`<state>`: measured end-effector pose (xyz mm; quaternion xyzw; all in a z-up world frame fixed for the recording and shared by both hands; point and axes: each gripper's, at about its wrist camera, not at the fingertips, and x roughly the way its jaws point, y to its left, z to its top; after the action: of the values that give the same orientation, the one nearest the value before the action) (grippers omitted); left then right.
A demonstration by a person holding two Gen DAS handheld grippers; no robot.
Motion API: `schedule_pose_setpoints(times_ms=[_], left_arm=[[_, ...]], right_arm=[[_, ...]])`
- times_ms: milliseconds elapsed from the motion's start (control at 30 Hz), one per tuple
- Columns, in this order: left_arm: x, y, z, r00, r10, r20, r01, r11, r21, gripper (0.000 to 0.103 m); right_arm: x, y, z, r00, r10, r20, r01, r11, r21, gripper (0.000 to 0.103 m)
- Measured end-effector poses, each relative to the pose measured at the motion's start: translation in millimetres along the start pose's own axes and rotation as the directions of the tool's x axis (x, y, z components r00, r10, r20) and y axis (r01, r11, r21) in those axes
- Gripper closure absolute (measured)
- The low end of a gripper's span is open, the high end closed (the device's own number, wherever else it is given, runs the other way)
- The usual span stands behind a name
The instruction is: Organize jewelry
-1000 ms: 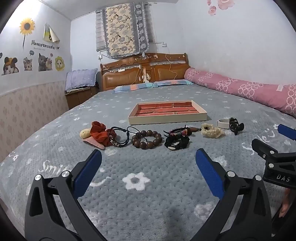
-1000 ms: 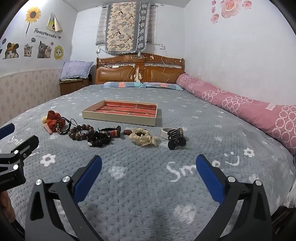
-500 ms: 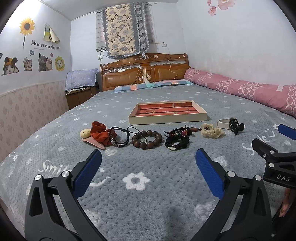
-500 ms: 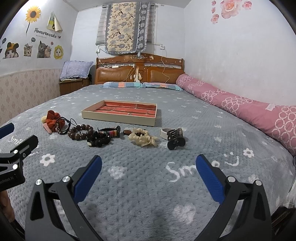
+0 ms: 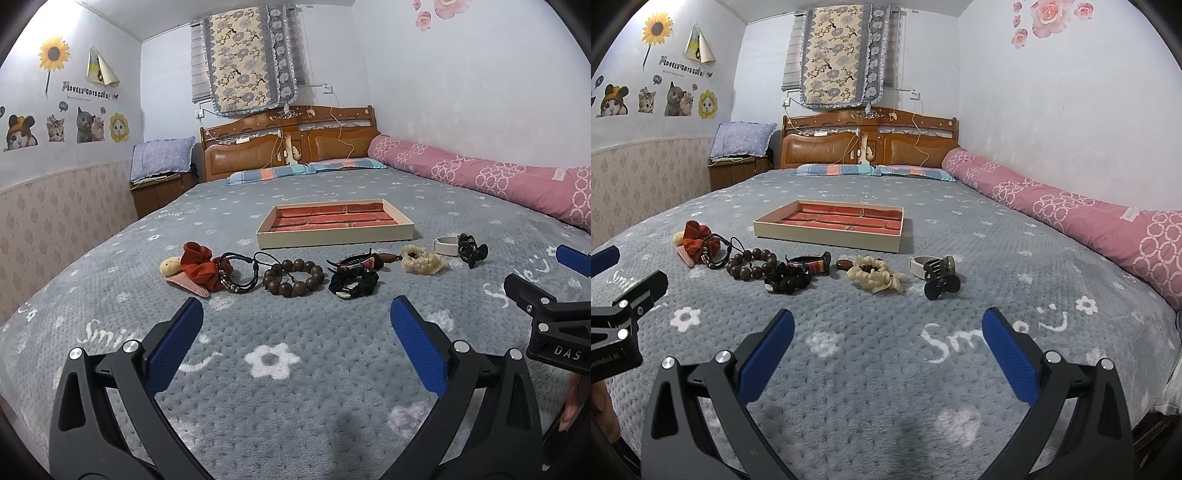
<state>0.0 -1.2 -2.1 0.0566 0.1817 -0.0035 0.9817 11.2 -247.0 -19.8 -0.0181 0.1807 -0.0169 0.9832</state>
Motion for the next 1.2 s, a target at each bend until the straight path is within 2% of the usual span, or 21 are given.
schedule_pose_setpoints(times_ms=[1200], left_arm=[[2.3,1.4,-2.2,1.0,-0.001,-0.002,0.001,1.0,0.002,0.005]], right_arm=[[0.8,3.4,-2.4,1.0,0.002,0.001,-0.002,1.0,-0.001,0.004]])
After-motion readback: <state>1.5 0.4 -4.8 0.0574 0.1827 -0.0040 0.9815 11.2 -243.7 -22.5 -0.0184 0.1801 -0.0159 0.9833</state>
